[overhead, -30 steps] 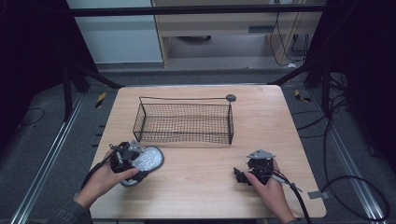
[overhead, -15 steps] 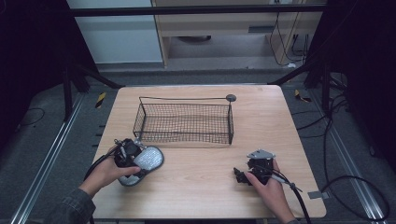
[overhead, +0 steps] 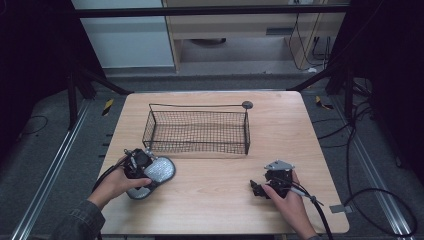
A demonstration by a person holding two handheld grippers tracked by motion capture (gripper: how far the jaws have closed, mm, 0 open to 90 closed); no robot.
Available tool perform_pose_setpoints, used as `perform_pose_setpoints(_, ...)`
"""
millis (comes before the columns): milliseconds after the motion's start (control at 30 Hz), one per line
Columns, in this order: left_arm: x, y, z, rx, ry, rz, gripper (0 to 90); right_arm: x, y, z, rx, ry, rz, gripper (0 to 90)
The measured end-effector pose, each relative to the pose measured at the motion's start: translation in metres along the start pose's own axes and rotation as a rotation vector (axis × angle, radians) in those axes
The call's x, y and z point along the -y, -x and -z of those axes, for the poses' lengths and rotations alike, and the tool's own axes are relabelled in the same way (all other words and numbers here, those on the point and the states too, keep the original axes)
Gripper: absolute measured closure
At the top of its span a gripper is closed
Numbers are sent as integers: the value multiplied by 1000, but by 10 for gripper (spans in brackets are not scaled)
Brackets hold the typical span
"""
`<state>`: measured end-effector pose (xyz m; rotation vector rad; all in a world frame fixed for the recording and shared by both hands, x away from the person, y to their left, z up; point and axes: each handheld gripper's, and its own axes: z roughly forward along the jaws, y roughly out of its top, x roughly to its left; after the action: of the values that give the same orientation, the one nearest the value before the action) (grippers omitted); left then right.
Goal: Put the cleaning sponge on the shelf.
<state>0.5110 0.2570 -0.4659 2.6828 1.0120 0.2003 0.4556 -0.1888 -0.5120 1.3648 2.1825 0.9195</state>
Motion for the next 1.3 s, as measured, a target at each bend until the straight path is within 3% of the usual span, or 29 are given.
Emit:
perform_pose_setpoints(367,-1,1,-4,10,-6,-4,37,0,0,0,2,-3,11,4)
perform_pose_setpoints(833,1,-7,-13,39,0,24,30,0,0,0,-4,-4,13,4)
perform_pose_setpoints(1100,6,-6,-10,15,22,8,80,0,0,0,-4,-4,13,4)
perform_pose_setpoints(1300,10,-4,8,-19,74,-6,88,0,0,0,-4,-4,14,4)
